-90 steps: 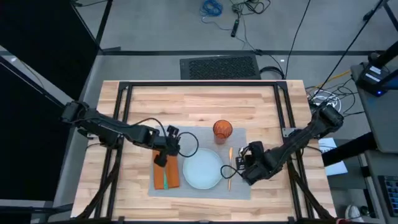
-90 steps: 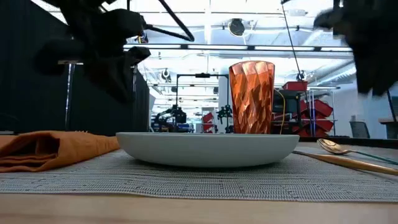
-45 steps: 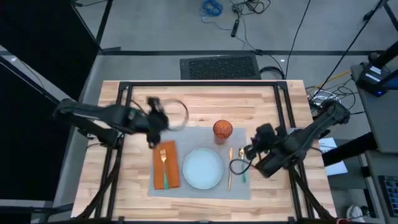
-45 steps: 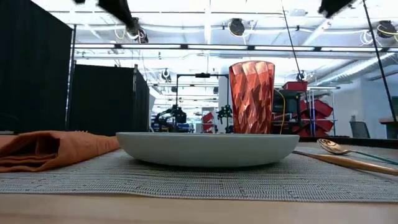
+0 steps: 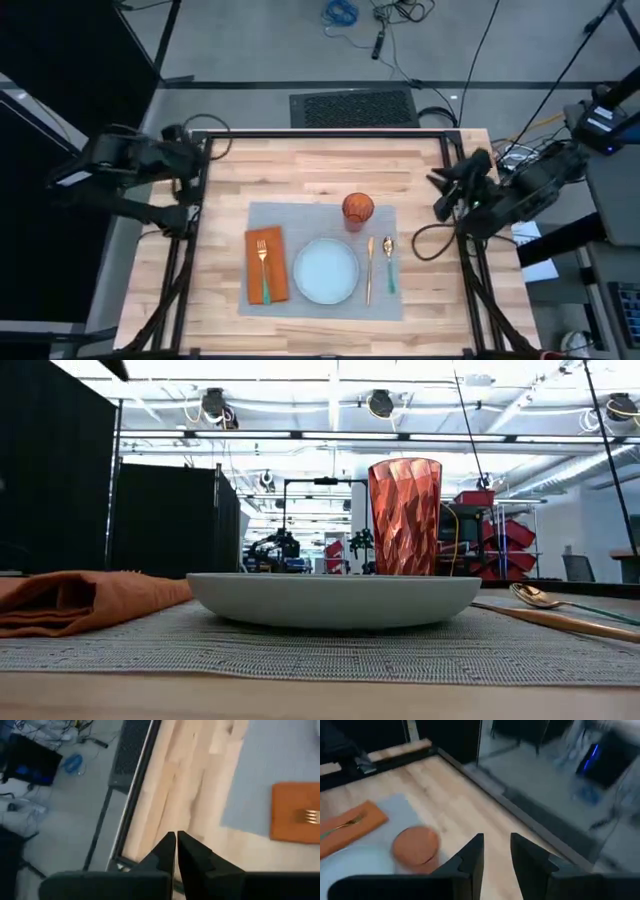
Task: Set table place
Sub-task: Return to Home Position
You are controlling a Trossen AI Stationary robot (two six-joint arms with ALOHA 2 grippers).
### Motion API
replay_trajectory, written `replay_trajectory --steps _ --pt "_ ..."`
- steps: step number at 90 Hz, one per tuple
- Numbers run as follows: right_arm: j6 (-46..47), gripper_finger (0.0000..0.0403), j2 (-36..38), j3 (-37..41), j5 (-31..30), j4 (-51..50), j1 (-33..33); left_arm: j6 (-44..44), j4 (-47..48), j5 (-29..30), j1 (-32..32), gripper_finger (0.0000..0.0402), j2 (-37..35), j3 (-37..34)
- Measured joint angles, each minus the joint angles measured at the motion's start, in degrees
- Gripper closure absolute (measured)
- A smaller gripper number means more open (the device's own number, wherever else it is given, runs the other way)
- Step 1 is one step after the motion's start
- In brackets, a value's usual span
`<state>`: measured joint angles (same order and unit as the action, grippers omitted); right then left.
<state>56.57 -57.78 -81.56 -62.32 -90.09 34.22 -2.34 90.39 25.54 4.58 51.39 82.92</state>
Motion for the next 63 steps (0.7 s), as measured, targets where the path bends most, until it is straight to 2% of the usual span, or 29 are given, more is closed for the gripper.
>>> replay_trajectory --steps 7,20,26,42,63 --pt "-4.63 0.0321 1.56 0.0 -5.66 0.11 0.12 -0.09 -3.54 -0.84 -0.22 0.0398 -3.11 -0.55" --pt "-10.49 0.0321 4.21 0.0 -15.61 0.77 3.35 -4.89 -22.97 -7.02 -0.94 0.0398 -12.29 -5.82" --pt "-11.93 0.0321 5.89 0.02 -18.2 0.62 5.61 -7.36 -29.45 -7.66 -0.85 0.0398 -16.71 -9.05" --pt "-14.21 0.0321 12.04 1.07 -20.67 0.21 12.11 -10.06 -36.67 -6.27 -0.85 0.0398 -27.11 -19.56" --pt "-13.45 0.0321 20.3 9.04 -27.6 1.84 22.24 -6.91 -42.67 -11.67 -0.85 0.0398 -34.35 -33.28"
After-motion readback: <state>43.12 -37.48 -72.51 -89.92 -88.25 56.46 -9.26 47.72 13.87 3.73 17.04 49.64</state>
